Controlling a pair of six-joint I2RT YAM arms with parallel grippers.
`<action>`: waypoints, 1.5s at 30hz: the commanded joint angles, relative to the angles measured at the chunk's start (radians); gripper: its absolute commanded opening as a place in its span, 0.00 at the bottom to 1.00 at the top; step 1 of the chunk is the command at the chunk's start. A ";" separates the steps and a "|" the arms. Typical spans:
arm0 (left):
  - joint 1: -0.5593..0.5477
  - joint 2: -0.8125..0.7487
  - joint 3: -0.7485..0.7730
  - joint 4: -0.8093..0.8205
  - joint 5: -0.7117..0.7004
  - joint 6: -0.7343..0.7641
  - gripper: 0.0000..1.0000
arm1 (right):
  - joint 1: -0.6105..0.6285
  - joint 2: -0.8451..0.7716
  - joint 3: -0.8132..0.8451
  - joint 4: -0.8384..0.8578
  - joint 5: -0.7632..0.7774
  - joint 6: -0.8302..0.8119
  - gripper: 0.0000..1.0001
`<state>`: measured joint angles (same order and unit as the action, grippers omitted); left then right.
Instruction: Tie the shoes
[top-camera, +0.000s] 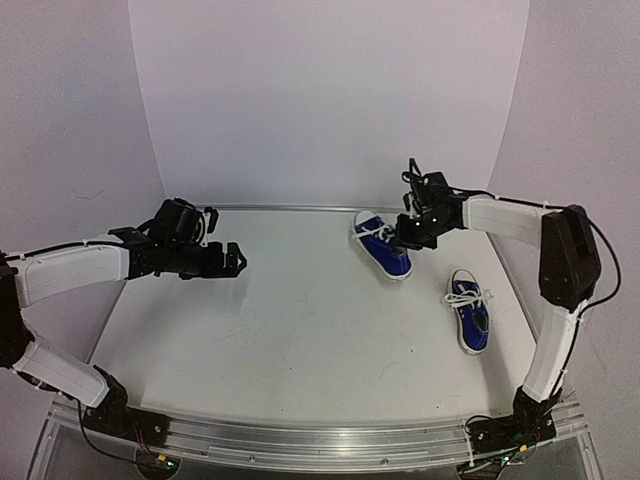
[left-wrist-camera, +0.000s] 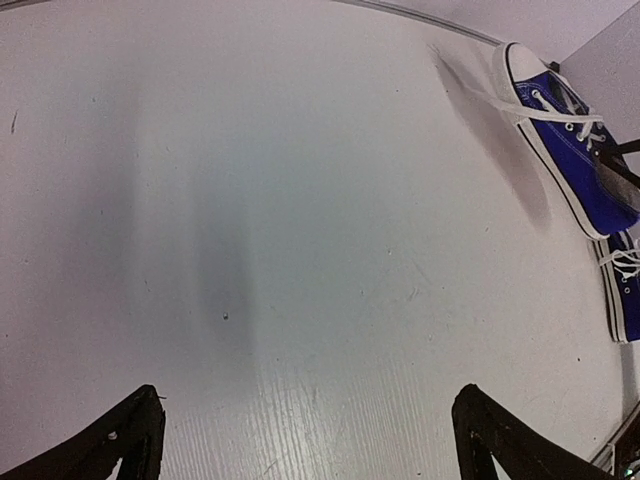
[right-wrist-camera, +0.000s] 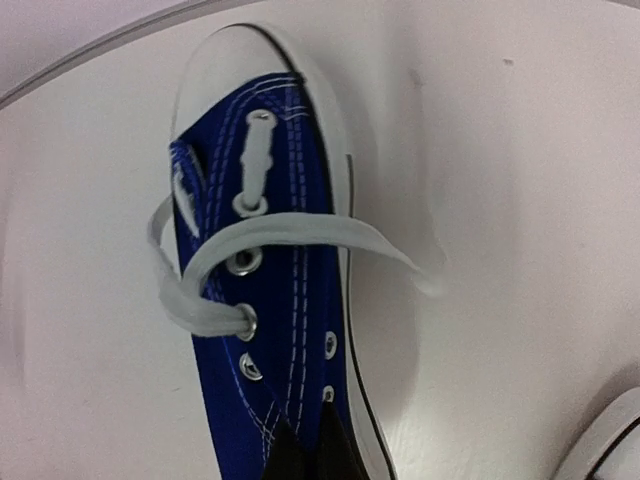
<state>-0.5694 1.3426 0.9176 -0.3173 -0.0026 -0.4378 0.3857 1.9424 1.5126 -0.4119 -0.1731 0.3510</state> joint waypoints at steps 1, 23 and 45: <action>0.002 -0.042 0.040 0.010 -0.001 0.049 1.00 | 0.140 -0.181 -0.100 0.104 0.026 0.164 0.00; -0.011 0.159 -0.030 0.195 0.150 0.108 0.89 | 0.638 -0.511 -0.547 0.241 0.626 0.565 0.00; -0.224 0.638 0.318 0.282 -0.037 0.305 0.84 | 0.639 -0.447 -0.643 0.238 0.629 0.627 0.00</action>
<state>-0.7874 1.9561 1.1637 -0.0604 0.0348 -0.2640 1.0206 1.5036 0.8692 -0.2371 0.3986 0.9526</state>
